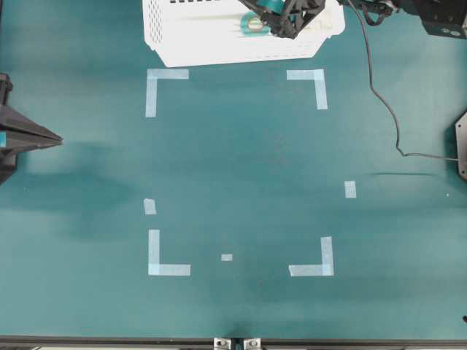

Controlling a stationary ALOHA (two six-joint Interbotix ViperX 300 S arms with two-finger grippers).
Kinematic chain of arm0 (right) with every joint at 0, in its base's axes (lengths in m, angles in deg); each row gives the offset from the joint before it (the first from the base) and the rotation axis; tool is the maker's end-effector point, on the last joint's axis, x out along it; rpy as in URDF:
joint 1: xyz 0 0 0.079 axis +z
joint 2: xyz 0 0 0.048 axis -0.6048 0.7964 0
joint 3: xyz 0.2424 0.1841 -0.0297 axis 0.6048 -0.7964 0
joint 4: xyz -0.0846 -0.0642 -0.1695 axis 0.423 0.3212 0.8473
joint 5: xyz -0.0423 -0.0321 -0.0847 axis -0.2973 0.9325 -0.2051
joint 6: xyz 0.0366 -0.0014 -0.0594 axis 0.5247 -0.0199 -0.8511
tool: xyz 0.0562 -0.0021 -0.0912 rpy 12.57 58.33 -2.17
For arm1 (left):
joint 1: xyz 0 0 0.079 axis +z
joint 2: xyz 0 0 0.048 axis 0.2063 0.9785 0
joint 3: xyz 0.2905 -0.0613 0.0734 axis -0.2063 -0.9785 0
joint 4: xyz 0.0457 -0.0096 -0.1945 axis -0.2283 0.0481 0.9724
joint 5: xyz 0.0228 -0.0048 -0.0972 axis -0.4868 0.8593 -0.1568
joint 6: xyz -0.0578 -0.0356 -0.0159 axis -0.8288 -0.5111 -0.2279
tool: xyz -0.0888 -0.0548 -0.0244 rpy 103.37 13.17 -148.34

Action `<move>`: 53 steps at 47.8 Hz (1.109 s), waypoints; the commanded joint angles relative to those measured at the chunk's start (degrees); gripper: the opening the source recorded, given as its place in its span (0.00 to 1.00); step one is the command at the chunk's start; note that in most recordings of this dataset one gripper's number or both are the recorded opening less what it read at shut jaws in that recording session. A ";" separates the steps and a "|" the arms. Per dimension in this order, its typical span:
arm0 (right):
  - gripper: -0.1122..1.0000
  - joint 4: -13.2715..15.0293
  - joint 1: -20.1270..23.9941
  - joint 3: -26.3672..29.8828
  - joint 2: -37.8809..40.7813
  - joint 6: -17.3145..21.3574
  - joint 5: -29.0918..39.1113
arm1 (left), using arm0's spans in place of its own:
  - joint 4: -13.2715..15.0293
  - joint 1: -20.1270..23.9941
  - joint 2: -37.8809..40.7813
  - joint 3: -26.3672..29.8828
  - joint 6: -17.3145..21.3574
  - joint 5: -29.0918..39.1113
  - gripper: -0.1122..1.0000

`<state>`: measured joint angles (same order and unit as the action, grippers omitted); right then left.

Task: Put the tape in the middle into the white basket.

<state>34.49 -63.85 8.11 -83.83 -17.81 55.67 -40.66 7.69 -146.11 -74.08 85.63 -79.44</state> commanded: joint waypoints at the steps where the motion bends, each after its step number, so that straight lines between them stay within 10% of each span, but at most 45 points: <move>1: 1.00 0.09 0.53 0.79 -1.23 0.00 -0.35 | 0.09 -0.09 0.53 0.70 0.09 -0.26 0.00; 53: 0.99 0.44 21.97 -10.46 -8.79 -0.35 -5.54 | 0.09 -0.09 0.53 0.70 0.09 -0.26 0.00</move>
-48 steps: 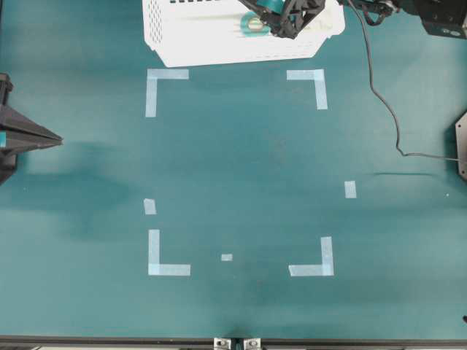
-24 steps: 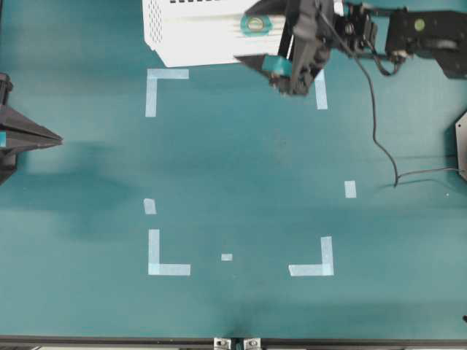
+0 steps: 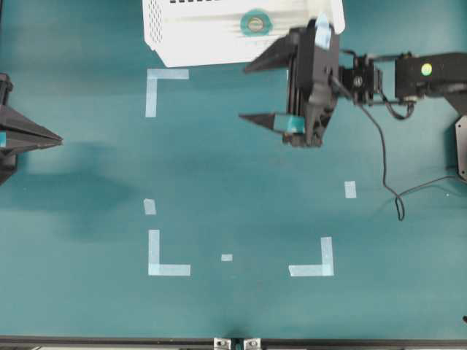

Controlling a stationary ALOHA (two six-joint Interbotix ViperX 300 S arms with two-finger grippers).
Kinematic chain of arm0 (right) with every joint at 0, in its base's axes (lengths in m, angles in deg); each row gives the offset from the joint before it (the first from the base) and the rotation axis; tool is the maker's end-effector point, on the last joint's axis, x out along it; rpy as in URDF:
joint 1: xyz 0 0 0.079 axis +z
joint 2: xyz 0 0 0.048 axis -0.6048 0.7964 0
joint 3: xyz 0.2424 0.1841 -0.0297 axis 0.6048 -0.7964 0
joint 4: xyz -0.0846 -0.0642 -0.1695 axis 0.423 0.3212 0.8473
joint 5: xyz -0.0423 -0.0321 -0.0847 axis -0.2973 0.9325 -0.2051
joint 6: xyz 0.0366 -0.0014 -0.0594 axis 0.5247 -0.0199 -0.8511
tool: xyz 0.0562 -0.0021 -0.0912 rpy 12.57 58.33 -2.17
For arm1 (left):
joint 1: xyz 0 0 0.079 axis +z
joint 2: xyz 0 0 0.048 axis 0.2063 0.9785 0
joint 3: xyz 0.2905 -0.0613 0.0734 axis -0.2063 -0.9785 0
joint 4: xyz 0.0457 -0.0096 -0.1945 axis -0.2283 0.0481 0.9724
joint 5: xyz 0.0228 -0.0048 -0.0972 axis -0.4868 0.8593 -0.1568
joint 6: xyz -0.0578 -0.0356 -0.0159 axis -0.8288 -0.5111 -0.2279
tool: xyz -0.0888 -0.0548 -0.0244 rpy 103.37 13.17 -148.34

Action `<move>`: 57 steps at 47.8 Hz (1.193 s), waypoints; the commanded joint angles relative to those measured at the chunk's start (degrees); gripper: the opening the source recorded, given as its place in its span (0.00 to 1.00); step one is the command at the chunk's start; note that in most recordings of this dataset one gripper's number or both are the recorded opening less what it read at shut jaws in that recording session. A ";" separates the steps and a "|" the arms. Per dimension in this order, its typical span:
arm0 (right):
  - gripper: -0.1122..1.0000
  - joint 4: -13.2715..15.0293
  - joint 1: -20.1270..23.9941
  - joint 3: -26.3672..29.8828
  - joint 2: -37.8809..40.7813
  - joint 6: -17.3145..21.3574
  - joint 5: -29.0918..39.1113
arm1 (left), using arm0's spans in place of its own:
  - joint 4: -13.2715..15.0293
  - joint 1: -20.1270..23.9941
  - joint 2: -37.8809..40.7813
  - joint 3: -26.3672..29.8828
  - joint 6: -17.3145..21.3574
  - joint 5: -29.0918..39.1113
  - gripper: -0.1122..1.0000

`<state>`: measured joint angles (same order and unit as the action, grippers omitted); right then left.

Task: Put the tape in the middle into the white basket.

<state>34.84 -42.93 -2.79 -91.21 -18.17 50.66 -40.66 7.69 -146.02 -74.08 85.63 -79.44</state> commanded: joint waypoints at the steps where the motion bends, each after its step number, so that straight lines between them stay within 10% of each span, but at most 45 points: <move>1: 0.99 0.09 1.32 0.26 -1.49 -0.09 -0.53 | 0.09 -0.09 0.44 0.70 0.09 -0.26 0.00; 57: 0.99 2.99 2.11 -18.37 -26.54 -0.18 0.00 | 0.00 -0.09 0.44 0.70 0.09 -0.26 0.00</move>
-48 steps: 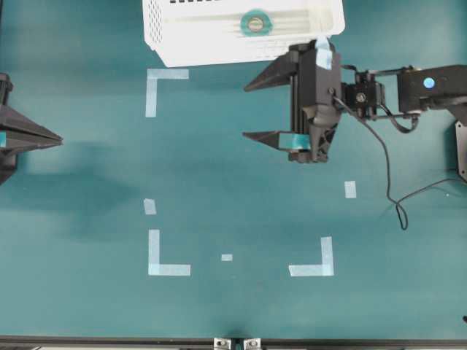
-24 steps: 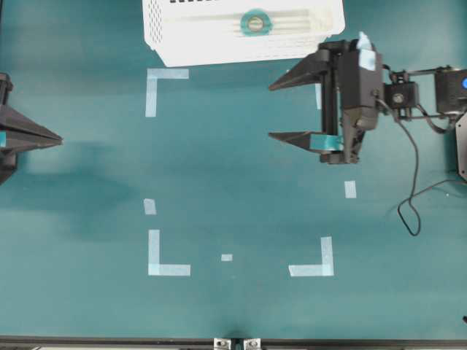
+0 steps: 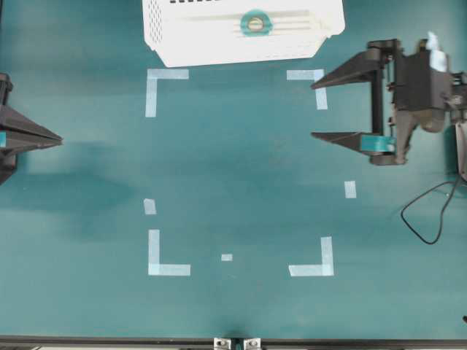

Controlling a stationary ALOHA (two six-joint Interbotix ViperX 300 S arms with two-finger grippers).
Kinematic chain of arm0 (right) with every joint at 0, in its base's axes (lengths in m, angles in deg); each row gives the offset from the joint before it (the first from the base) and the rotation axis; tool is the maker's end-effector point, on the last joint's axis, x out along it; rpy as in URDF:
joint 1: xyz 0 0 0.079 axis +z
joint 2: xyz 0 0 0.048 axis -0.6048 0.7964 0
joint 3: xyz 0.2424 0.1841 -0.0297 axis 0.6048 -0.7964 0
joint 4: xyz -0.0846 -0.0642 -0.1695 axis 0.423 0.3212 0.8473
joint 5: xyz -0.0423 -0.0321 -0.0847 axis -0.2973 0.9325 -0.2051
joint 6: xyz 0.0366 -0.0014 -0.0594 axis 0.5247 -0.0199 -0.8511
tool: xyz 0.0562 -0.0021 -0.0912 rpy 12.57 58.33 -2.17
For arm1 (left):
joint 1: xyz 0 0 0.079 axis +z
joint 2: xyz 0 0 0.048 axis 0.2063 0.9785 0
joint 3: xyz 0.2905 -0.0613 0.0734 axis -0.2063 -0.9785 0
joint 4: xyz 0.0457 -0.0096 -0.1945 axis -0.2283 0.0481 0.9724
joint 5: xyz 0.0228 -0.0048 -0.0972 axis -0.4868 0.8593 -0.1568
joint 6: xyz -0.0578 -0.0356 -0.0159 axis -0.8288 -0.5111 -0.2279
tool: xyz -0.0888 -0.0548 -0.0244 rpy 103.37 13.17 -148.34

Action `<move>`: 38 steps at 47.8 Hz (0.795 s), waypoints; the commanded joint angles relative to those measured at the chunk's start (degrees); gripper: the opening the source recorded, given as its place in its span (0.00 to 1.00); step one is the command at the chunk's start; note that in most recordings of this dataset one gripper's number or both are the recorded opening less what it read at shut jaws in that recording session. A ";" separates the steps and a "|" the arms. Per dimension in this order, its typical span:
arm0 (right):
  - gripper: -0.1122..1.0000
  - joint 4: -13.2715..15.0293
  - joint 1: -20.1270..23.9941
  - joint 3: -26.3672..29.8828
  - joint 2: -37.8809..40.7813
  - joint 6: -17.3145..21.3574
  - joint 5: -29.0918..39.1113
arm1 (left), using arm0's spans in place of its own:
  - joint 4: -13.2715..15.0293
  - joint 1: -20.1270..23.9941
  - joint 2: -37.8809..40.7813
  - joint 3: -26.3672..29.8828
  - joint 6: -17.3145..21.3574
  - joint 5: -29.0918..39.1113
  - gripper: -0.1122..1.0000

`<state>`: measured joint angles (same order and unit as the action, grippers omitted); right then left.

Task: Put the tape in the middle into the white basket.

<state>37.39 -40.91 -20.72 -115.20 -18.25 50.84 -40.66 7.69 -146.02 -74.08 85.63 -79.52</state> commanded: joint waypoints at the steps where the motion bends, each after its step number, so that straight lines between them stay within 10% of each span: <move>1: 0.99 0.53 0.09 -0.97 -3.25 -0.09 -0.09 | 0.09 -0.18 0.44 0.79 0.09 -0.18 0.00; 38: 0.99 0.62 0.09 -14.77 -28.92 0.88 10.55 | 0.09 -0.09 0.44 0.70 0.09 -0.18 0.00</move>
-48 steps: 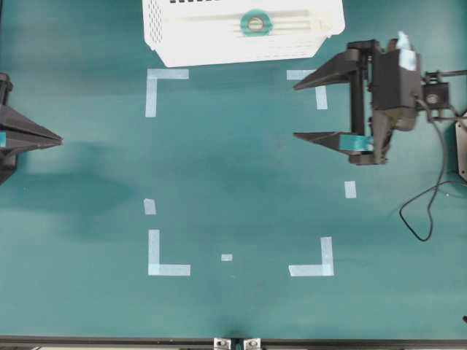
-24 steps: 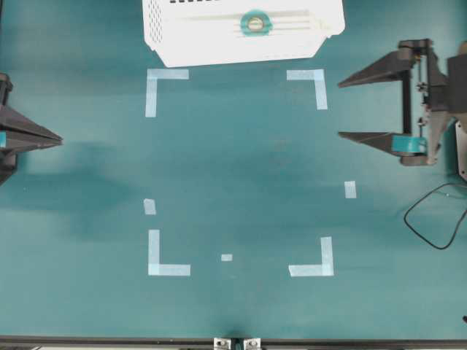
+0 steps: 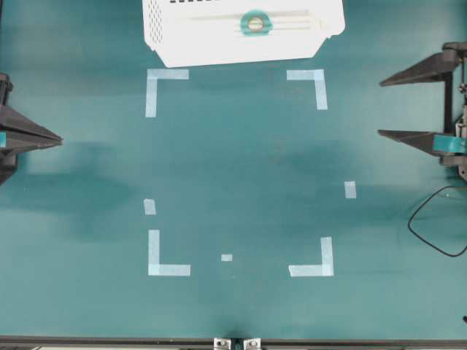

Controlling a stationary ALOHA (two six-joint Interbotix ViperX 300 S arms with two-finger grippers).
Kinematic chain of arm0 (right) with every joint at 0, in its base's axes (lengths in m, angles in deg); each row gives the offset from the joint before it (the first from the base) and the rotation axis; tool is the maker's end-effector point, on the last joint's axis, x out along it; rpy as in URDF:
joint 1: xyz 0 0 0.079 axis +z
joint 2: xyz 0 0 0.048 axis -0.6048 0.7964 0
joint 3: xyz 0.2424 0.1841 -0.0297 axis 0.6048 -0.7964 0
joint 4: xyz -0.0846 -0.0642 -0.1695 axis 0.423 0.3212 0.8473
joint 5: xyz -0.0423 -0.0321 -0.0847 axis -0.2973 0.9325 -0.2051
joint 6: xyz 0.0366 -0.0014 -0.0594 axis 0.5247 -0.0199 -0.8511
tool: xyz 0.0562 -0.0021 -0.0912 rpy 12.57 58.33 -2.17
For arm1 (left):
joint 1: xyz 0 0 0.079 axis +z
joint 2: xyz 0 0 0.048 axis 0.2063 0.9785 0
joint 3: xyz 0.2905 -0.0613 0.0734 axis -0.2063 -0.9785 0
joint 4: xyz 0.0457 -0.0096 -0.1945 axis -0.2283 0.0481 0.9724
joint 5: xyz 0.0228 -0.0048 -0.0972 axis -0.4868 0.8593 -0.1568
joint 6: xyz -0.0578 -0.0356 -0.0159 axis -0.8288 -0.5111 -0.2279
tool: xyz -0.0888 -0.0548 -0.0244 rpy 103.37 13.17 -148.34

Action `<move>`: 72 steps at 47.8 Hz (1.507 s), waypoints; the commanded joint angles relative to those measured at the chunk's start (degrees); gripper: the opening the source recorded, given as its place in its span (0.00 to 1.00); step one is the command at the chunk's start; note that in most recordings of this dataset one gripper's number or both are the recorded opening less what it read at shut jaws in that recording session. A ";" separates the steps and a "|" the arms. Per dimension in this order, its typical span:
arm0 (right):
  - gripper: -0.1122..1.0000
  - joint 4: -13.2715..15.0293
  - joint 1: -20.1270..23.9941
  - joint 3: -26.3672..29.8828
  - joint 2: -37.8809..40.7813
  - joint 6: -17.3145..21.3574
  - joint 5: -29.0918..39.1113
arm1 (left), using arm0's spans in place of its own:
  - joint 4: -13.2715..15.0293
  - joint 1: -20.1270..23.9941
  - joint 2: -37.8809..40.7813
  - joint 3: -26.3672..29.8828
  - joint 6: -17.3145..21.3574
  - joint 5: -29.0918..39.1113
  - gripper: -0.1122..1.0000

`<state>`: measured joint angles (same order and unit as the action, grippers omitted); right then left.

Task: Put the tape in the middle into the white basket.

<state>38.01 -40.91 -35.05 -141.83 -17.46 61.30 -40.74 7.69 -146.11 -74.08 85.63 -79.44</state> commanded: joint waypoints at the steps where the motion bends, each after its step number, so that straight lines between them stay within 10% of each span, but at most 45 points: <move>1: 0.99 0.00 0.09 -0.79 -2.72 0.09 0.09 | 0.18 -0.09 0.53 0.70 0.09 -0.26 0.00; 72: 0.99 0.00 0.09 -14.59 -8.79 1.58 -4.39 | 0.09 -0.09 0.53 0.70 0.09 -0.26 0.00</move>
<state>37.92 -40.91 -49.99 -150.98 -15.97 58.13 -40.66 7.69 -146.02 -74.08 85.63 -79.44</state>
